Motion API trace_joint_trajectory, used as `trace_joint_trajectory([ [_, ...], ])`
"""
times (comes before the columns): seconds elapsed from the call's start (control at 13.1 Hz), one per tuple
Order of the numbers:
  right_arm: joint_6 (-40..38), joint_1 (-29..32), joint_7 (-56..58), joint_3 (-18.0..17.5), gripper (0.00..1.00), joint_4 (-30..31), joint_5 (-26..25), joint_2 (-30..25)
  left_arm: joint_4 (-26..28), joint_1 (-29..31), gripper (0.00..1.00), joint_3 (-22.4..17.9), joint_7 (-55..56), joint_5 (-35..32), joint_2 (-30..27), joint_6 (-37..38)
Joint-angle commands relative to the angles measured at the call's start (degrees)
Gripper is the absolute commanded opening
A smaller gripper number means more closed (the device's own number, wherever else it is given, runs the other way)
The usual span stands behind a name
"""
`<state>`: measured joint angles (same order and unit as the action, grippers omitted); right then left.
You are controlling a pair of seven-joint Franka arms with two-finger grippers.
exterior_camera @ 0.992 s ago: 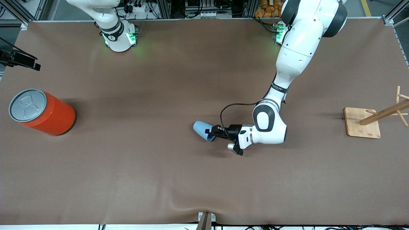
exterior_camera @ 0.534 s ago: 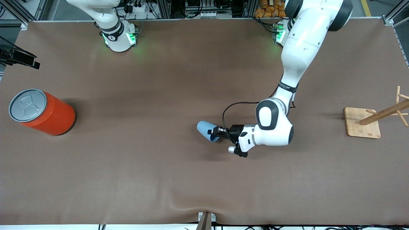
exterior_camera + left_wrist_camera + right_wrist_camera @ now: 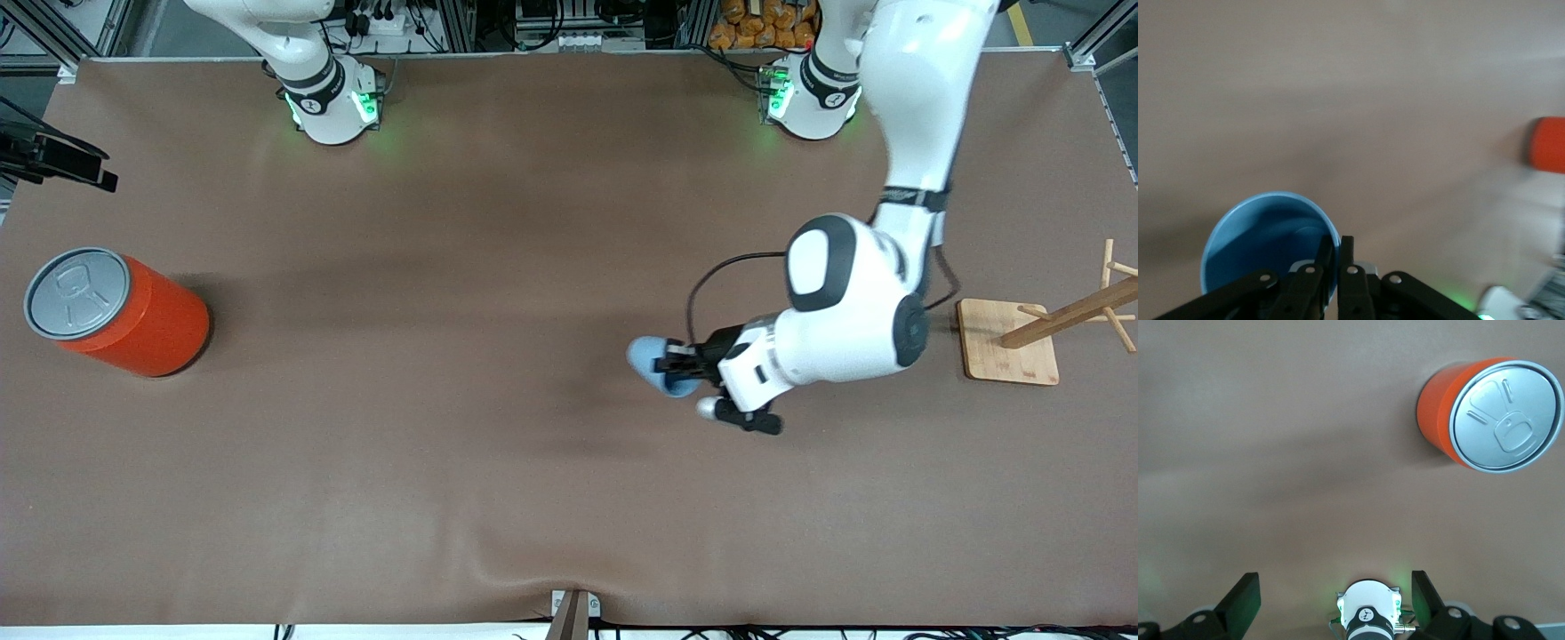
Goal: Flip cup
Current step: 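Lift and rotate the cup upright with the left gripper toward the stand, then lower the upright cup onto the table beside the wooden stand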
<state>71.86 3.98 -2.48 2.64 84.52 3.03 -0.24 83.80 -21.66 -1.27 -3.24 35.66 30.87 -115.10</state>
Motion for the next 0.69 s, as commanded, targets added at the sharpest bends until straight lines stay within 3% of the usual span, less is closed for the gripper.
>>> trace_joint_trajectory([
  [0.0, -0.1, 0.4, 0.6, -0.4, 1.0, -2.9, 0.6, -0.5, 8.5, 3.5, 0.0, -0.2, 1.0, -10.0, -6.6, -0.7],
  [0.15, 4.1, -1.9, 0.7, -1.0, 1.0, -2.3, 0.5, 0.8, 11.3, 7.6, 0.0, -0.1, 0.8, -17.7, -9.0, -1.3],
  [0.31, 10.5, -2.5, 0.3, -1.1, 1.0, -2.2, 0.1, 0.9, 18.3, 8.1, 0.0, -0.1, 1.1, -25.8, -13.4, -7.0],
  [0.46, 12.2, -1.9, 0.5, -0.9, 1.0, -1.9, -0.2, 0.9, 28.5, 8.3, 0.0, -0.3, 2.5, -28.9, -17.6, -17.2],
  [0.61, 12.2, 0.5, 1.2, -0.6, 1.0, -2.1, -0.3, 0.5, 37.1, 11.4, 0.0, -0.4, 2.5, -31.9, -17.8, -28.8],
])
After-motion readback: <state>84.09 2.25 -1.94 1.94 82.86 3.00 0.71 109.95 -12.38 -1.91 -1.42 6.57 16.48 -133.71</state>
